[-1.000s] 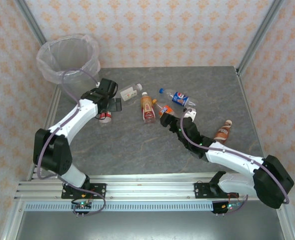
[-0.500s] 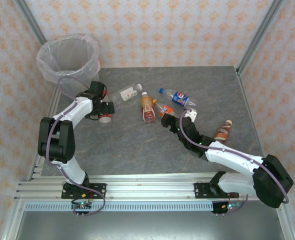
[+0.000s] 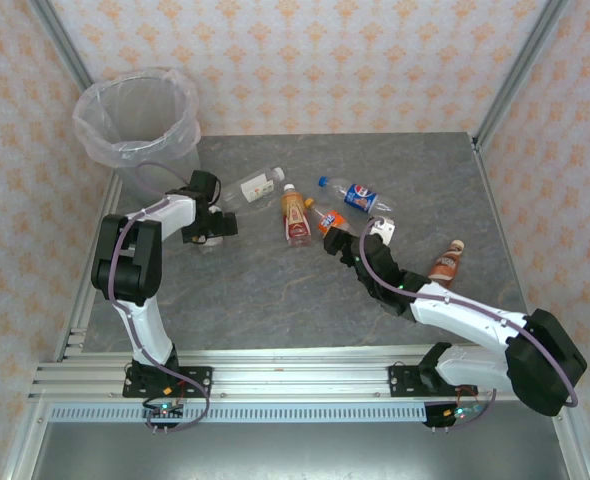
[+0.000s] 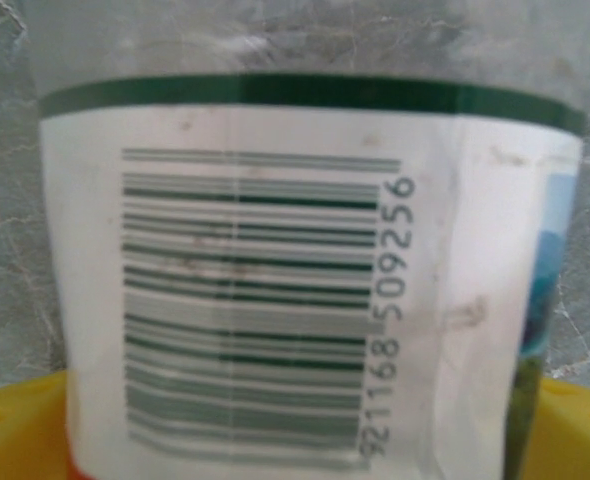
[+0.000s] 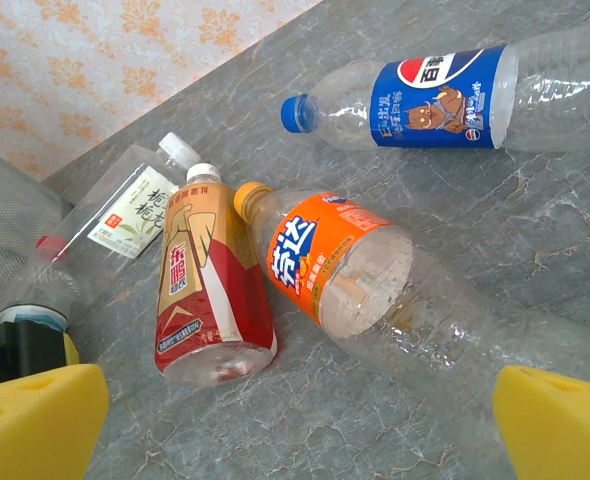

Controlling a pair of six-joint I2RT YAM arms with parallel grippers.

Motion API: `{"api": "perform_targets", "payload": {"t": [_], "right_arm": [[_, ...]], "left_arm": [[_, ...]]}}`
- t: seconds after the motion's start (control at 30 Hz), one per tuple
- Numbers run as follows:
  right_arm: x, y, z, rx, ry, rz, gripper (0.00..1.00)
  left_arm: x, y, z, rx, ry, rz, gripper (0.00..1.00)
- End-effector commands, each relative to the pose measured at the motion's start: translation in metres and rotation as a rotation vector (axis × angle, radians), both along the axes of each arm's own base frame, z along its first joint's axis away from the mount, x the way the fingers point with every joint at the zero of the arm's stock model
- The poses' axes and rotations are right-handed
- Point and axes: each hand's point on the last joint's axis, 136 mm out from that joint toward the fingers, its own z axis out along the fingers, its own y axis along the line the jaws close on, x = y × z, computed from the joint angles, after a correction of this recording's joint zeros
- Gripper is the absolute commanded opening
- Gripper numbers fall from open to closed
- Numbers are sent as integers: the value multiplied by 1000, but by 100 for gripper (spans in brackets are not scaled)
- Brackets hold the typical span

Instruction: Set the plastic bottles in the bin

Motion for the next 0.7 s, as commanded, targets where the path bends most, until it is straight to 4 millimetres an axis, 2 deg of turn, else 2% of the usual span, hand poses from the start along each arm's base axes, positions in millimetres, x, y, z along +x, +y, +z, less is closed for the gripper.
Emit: {"api": "perform_targets", "payload": {"t": [0.0,0.13,0.2,0.33,0.67], "right_arm": [[4,-5,10,-10,-21,-27,99],[4,-4,11,-6,-26,-23,99],[4,-3,11,-3,-27,-20,99],[3,-4,11,-8,-28,-17,99],[-1,-2,11,-12,-29,16,99]], "left_arm": [[17,-4,10,0,-47,-22,94],[23,-3,16,14,-62,-19,92],[21,-3,5,21,-30,-18,91],[19,0,-1,36,10,-12,88],[19,-1,-9,39,34,5,75]]}}
